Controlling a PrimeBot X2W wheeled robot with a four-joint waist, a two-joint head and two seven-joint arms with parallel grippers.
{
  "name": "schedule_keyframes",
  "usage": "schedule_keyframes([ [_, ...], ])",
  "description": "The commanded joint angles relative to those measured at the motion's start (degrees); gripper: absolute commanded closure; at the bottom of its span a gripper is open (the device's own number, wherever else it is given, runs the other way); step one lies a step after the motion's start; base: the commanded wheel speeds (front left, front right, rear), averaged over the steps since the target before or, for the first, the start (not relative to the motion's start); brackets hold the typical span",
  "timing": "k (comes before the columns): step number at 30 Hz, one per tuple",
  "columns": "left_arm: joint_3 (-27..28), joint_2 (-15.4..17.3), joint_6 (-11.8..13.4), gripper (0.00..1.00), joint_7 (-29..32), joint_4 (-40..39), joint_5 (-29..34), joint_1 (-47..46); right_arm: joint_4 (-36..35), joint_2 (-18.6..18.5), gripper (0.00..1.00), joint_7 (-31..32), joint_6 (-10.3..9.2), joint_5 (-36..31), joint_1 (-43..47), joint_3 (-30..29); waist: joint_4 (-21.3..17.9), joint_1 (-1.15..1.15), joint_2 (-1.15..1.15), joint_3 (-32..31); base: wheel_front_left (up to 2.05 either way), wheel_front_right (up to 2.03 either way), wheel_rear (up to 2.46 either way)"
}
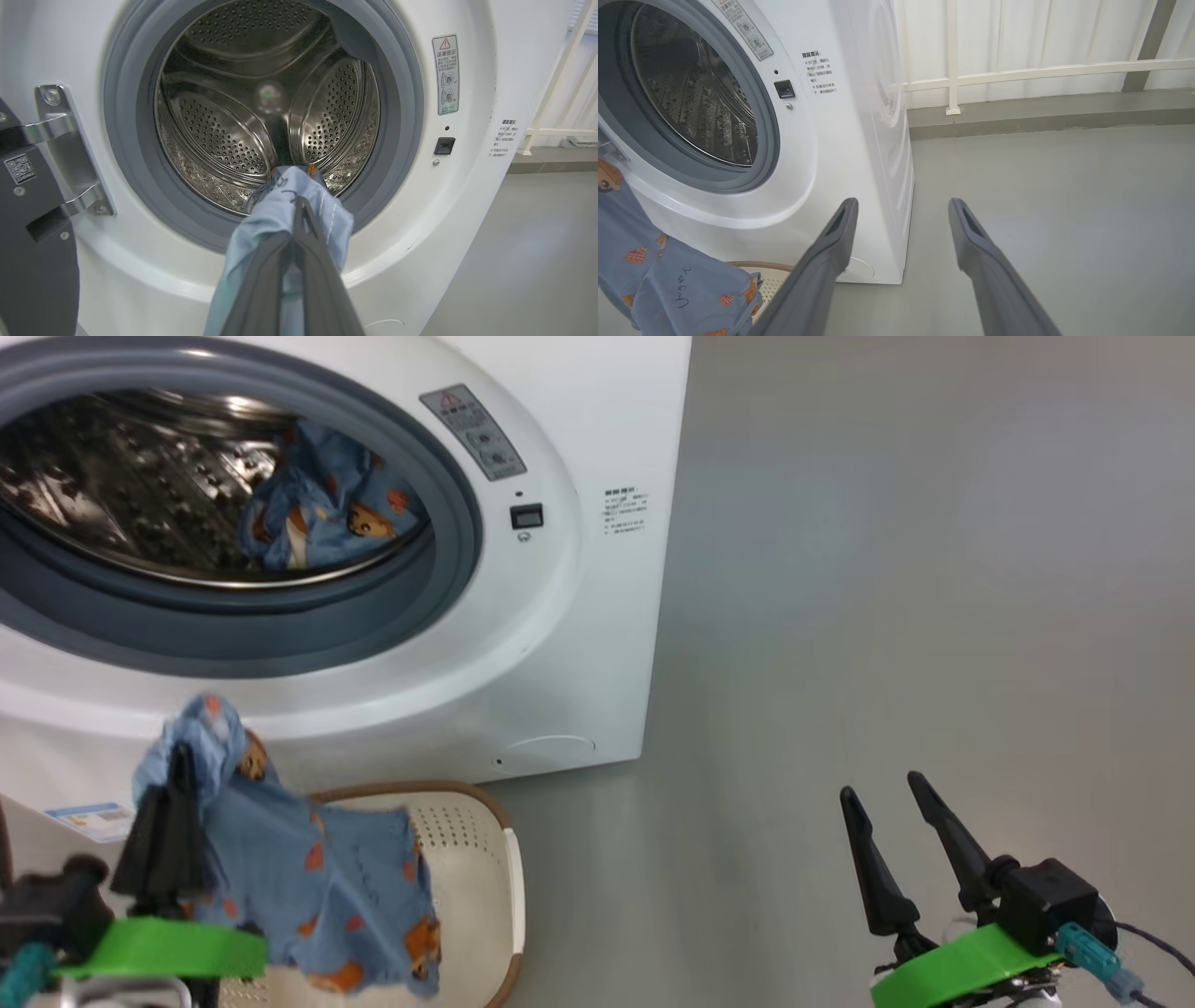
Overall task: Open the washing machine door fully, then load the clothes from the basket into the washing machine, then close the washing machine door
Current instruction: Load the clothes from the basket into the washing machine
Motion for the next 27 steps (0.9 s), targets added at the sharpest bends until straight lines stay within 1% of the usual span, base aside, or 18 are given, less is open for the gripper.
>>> schedule_keyframes([
  [1, 1.36, 2.26, -0.16, 1.0, -0.46, -0.81, -0.31, -3.04, -1.66, 0.04, 0.0, -0.28, 0.5, 0.32, -1.97, 1.78, -0.75, 0.0, 0.0, 1.9, 0.0, 0.0, 0.0],
  [17, -0.61, 9.3, -0.17, 1.0, -0.46, 7.2, -3.69, -23.32, -2.99, 0.04, 0.0, -0.28, 0.5, 1.43, -5.4, 3.44, -4.56, 0.0, 0.0, 10.55, 0.0, 0.0, 0.0],
  [18, -0.61, 9.3, -0.17, 1.0, -0.46, 7.2, -3.69, -23.32, -2.99, 0.04, 0.0, -0.28, 0.5, 1.43, -5.4, 3.44, -4.56, 0.0, 0.0, 10.55, 0.0, 0.0, 0.0],
  [27, -1.38, 13.9, -0.17, 1.0, -0.46, 12.28, -5.87, -32.47, -4.36, 0.04, 0.0, -0.28, 0.5, 2.56, -7.29, 4.78, -6.93, 0.0, 0.0, 17.2, 0.0, 0.0, 0.0],
])
